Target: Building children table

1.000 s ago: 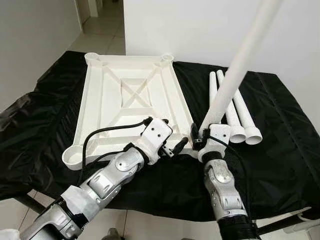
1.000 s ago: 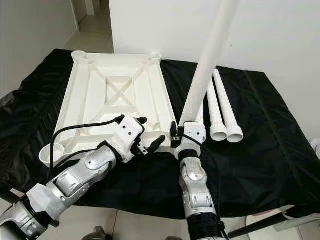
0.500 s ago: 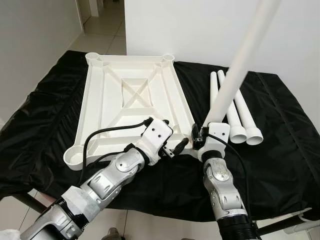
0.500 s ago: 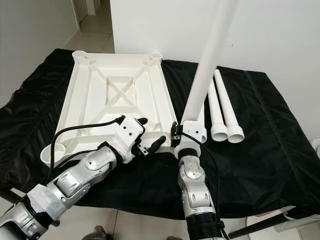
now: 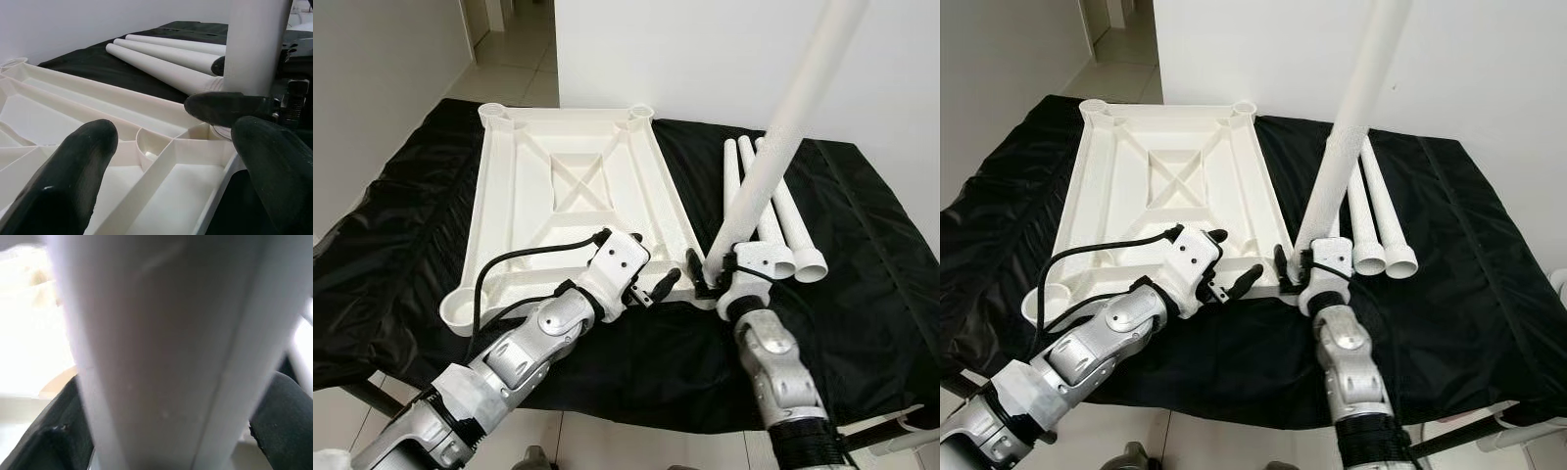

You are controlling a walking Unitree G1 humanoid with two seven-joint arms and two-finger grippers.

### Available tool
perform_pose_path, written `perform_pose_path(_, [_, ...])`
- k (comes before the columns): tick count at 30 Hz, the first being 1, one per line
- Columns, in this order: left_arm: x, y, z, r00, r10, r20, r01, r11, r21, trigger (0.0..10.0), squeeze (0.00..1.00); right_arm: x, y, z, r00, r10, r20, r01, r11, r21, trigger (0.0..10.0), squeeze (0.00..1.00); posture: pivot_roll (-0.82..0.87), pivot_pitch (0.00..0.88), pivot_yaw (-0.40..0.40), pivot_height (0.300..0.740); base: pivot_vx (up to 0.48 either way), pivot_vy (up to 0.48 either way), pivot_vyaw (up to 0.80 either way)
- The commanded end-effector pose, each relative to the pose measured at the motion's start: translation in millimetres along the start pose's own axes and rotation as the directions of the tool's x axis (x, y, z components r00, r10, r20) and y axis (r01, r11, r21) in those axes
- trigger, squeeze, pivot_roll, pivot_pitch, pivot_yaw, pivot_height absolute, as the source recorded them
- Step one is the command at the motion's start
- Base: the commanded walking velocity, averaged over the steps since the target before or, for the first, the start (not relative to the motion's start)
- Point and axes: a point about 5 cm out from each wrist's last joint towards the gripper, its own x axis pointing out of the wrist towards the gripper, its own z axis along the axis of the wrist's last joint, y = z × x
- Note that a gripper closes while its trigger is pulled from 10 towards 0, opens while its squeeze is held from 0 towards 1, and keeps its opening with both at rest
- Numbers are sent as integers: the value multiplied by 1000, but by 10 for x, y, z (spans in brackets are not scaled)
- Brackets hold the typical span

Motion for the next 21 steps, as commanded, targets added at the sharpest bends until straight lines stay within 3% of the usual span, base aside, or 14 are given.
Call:
perform_pose_path(1, [-26,-152,25,954,-299,0,299,954,-4,10000,0,39,-12,1,996,86,-6,-86,996,-26,10000,0,16,0,-47,740,0,0,0])
perform_pose_path(3, [-59,-163,3,944,-329,-8,329,944,-16,10000,0,60,-27,3,986,168,-13,-168,984,-54,10000,0,21,0,-50,740,0,0,0])
perform_pose_path(10, [-121,-156,-47,929,-368,-35,366,930,-37,10000,0,98,-22,25,961,277,-11,-277,957,-83,10000,0,26,0,-51,740,0,0,0])
perform_pose_path(15, [-219,-194,-145,884,-456,-101,449,890,-79,10000,0,151,54,15,910,413,-31,-414,906,-90,10000,0,32,0,-52,740,0,0,0])
perform_pose_path(16, [-233,-205,-159,875,-471,-109,463,881,-95,10000,0,156,62,9,899,436,-36,-438,894,-97,6353,0,32,0,-53,740,0,0,0])
perform_pose_path(17, [-242,-211,-166,870,-480,-112,470,876,-106,10000,0,159,66,5,892,450,-39,-452,886,-102,6353,0,32,0,-53,740,0,0,0])
perform_pose_path(18, [-252,-218,-174,863,-491,-118,479,870,-116,10000,0,160,64,-4,887,459,-45,-461,882,-96,2902,0,33,0,-53,740,0,0,0])
perform_pose_path(19, [-259,-223,-178,859,-497,-122,484,866,-122,10000,0,162,60,-11,884,465,-48,-467,879,-91,2902,0,33,0,-53,740,0,0,0])
perform_pose_path(20, [-271,-232,-174,854,-506,-122,495,862,-114,10000,0,158,49,-19,882,469,-52,-472,877,-89,627,0,34,0,-53,740,0,0,0])
perform_pose_path(21, [-279,-239,-170,850,-512,-121,502,858,-108,10000,0,155,41,-24,880,472,-54,-475,875,-88,627,0,34,0,-53,740,0,0,0])
